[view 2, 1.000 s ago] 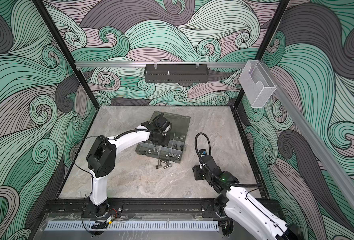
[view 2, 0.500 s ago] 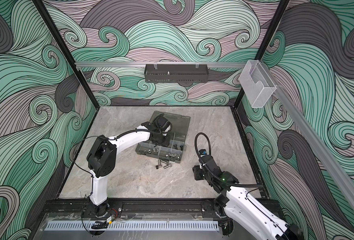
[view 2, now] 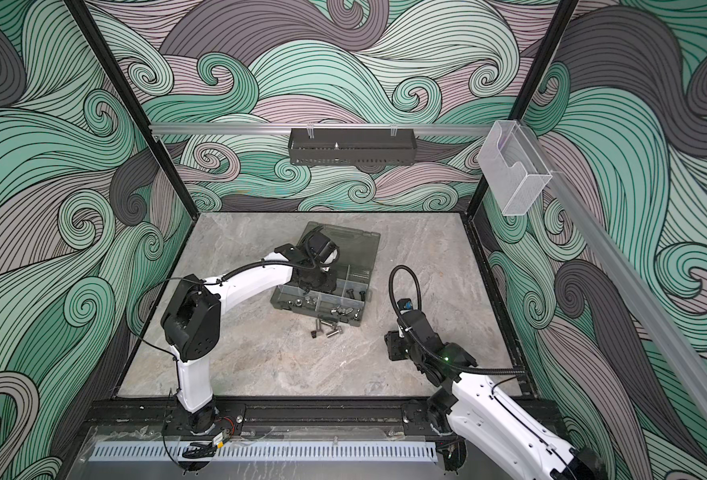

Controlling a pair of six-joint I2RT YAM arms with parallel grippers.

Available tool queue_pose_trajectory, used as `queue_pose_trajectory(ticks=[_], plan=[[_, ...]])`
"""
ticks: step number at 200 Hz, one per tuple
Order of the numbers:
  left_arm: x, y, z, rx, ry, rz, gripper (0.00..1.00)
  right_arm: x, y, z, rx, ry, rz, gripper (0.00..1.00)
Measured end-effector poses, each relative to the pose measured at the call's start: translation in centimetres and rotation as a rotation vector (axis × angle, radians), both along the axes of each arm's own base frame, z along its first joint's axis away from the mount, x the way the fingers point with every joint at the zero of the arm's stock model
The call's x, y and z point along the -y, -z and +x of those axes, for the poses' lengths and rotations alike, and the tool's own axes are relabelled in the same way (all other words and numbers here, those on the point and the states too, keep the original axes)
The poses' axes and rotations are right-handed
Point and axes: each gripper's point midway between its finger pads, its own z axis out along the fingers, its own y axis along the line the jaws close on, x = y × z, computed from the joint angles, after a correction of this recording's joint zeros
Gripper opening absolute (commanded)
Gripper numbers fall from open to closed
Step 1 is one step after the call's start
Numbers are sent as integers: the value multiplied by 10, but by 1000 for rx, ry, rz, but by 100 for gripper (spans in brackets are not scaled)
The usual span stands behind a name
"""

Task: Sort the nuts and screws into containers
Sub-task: 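Carry the black nut into the compartment and open the left gripper, then move the left gripper back down to the last black nut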

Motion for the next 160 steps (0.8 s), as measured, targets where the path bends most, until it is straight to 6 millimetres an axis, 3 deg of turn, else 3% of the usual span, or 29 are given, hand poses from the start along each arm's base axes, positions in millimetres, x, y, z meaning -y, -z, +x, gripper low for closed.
queue_pose_trajectory(ticks=[71, 160], plan=[[-11, -4, -19, -19, -16, -27, 43, 0, 1, 0, -6, 0, -4, 40], [-47, -18, -64, -9, -57, -74, 44, 0, 4, 0, -16, 0, -11, 40]])
